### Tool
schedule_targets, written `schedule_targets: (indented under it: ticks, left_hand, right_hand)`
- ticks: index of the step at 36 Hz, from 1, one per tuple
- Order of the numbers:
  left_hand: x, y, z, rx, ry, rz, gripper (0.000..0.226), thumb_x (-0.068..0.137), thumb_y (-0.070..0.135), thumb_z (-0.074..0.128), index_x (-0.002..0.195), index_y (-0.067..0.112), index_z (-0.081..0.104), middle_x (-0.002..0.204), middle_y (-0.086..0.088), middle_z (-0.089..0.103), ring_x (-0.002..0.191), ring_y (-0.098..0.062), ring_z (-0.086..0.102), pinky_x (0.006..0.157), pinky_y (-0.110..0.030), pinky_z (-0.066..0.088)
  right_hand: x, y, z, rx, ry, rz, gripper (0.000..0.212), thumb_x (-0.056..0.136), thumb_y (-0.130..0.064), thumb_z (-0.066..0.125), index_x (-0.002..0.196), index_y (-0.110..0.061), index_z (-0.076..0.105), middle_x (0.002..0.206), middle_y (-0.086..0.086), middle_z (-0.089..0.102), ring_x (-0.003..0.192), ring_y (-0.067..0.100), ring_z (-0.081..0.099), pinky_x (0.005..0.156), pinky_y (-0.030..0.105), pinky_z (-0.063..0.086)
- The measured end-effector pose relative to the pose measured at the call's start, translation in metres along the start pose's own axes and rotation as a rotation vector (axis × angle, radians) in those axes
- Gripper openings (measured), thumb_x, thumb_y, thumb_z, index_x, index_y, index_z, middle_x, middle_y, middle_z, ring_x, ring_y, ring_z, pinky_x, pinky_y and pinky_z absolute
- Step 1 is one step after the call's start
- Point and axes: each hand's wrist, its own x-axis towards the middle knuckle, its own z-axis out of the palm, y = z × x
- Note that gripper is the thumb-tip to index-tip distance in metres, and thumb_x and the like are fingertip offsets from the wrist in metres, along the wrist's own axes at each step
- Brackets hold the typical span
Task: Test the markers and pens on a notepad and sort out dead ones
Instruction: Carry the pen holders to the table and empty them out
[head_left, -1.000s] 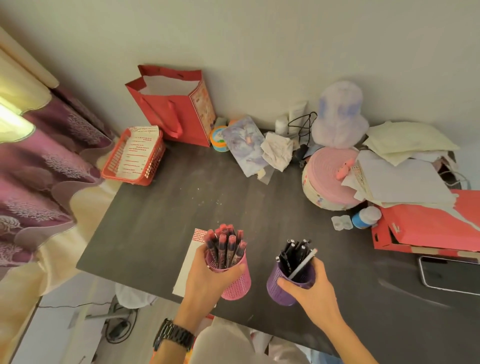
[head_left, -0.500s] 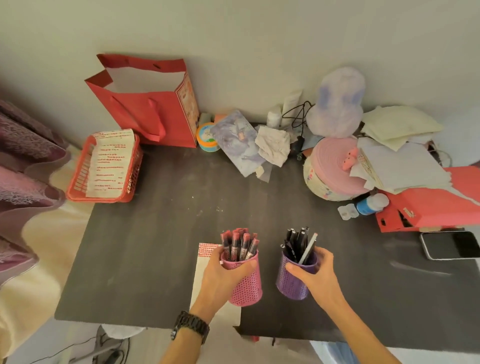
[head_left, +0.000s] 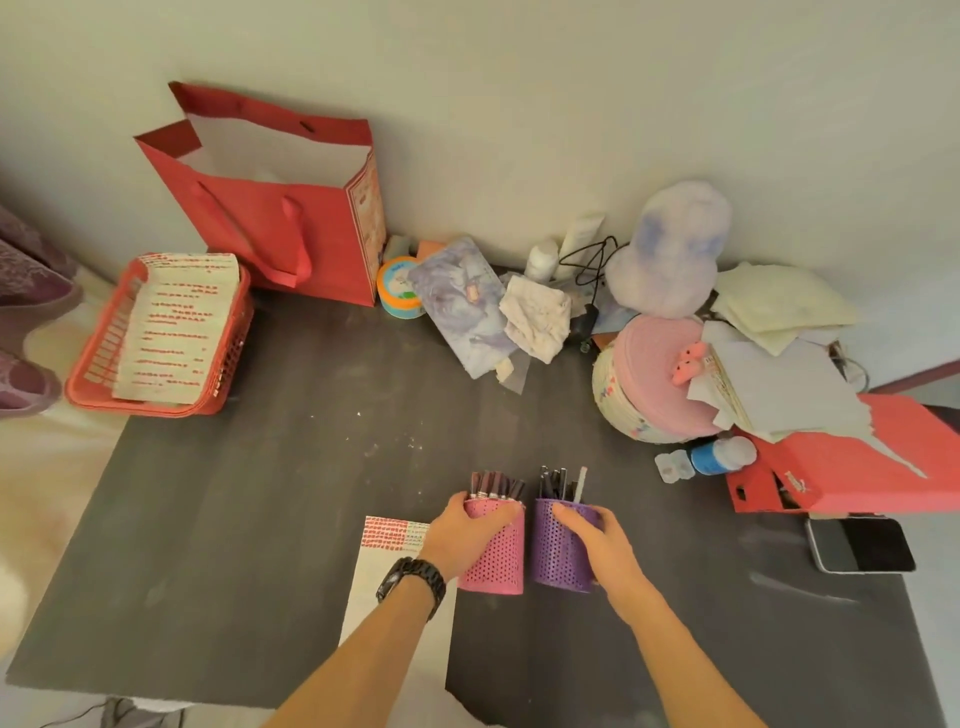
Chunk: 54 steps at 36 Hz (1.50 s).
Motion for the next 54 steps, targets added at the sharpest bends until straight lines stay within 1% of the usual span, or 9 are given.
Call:
schedule_targets:
  ticks: [5, 8, 13, 21, 34, 39, 42, 50, 54]
  left_hand:
    - [0.010, 0.011, 0.009, -0.015, 0.018, -0.037, 0.111, 0.073, 0.082, 0.060, 0.156, 0.020, 0.020, 0.139, -0.007, 0.054, 0.118, -0.027, 0.059, 0.099, -0.042, 0.050]
    - [0.012, 0.020, 0.012, -0.181, -0.010, -0.081, 0.107, 0.061, 0.082, 0.065, 0.142, 0.014, 0.044, 0.121, -0.009, 0.066, 0.104, -0.025, 0.067, 0.094, -0.045, 0.055]
    - [0.012, 0.022, 0.015, -0.328, -0.115, -0.195, 0.079, 0.076, 0.072, 0.068, 0.119, 0.006, 0.065, 0.105, -0.016, 0.072, 0.096, -0.032, 0.072, 0.092, -0.050, 0.056]
    - [0.003, 0.003, 0.015, -0.104, -0.200, -0.114, 0.080, 0.073, 0.072, 0.070, 0.131, 0.021, 0.051, 0.116, -0.009, 0.067, 0.102, -0.027, 0.068, 0.094, -0.045, 0.056]
    - [-0.025, -0.017, 0.009, 0.019, -0.244, -0.044, 0.063, 0.070, 0.079, 0.064, 0.115, 0.036, 0.052, 0.108, 0.004, 0.066, 0.098, -0.016, 0.067, 0.090, -0.037, 0.058]
    - [-0.049, -0.030, -0.019, -0.037, -0.092, -0.009, 0.087, 0.061, 0.083, 0.069, 0.129, 0.038, 0.038, 0.114, 0.011, 0.059, 0.099, -0.011, 0.065, 0.080, -0.027, 0.057]
    - [-0.066, -0.034, -0.053, -0.219, 0.078, 0.048, 0.109, 0.046, 0.076, 0.082, 0.137, 0.034, 0.040, 0.117, 0.013, 0.058, 0.099, -0.007, 0.066, 0.073, -0.021, 0.057]
    - [-0.080, -0.063, -0.149, -0.359, 0.574, 0.274, 0.081, 0.059, 0.028, 0.096, 0.127, 0.034, 0.052, 0.119, 0.009, 0.065, 0.097, -0.002, 0.066, 0.072, -0.014, 0.049]
    - [-0.072, -0.080, -0.182, -0.404, 0.691, 0.330, 0.095, 0.045, 0.043, 0.095, 0.128, 0.051, 0.050, 0.118, 0.026, 0.063, 0.103, 0.001, 0.064, 0.082, -0.022, 0.052]
  right_hand:
    - [0.019, -0.008, -0.007, 0.018, -0.026, 0.081, 0.063, 0.081, -0.057, 0.074, 0.126, -0.017, 0.055, 0.113, 0.010, 0.070, 0.097, 0.028, 0.071, 0.084, 0.043, 0.061]
    - [0.024, -0.016, -0.012, 0.066, -0.093, 0.162, 0.062, 0.082, -0.058, 0.073, 0.121, -0.011, 0.062, 0.107, 0.016, 0.073, 0.092, 0.032, 0.074, 0.075, 0.039, 0.062]
    - [0.020, -0.023, -0.023, 0.080, -0.157, 0.243, 0.065, 0.082, -0.061, 0.071, 0.118, -0.007, 0.063, 0.114, 0.024, 0.070, 0.105, 0.040, 0.070, 0.095, 0.052, 0.057]
    - [0.003, -0.001, -0.027, -0.039, -0.190, 0.232, 0.070, 0.076, -0.066, 0.070, 0.116, -0.009, 0.061, 0.107, 0.021, 0.073, 0.092, 0.034, 0.075, 0.082, 0.042, 0.063]
    - [-0.045, 0.041, -0.014, -0.059, -0.057, 0.156, 0.060, 0.086, -0.060, 0.065, 0.127, -0.018, 0.053, 0.108, 0.006, 0.068, 0.092, 0.022, 0.070, 0.062, 0.026, 0.055]
    - [-0.061, 0.039, 0.000, 0.013, -0.031, 0.036, 0.081, 0.064, -0.059, 0.077, 0.130, -0.022, 0.049, 0.116, 0.000, 0.064, 0.100, 0.018, 0.067, 0.087, 0.036, 0.056]
    - [-0.066, 0.018, 0.017, 0.063, -0.078, -0.040, 0.091, 0.056, -0.050, 0.083, 0.135, -0.023, 0.048, 0.119, -0.004, 0.060, 0.099, 0.008, 0.062, 0.083, 0.028, 0.052]
    - [-0.056, -0.044, 0.105, -0.006, -0.241, -0.450, 0.079, 0.060, -0.033, 0.098, 0.124, -0.044, 0.053, 0.124, -0.017, 0.059, 0.105, -0.004, 0.062, 0.081, 0.017, 0.054]
    - [-0.043, -0.068, 0.163, -0.143, -0.300, -0.637, 0.080, 0.059, -0.044, 0.092, 0.123, -0.061, 0.048, 0.122, -0.032, 0.055, 0.116, -0.006, 0.055, 0.085, 0.012, 0.051]
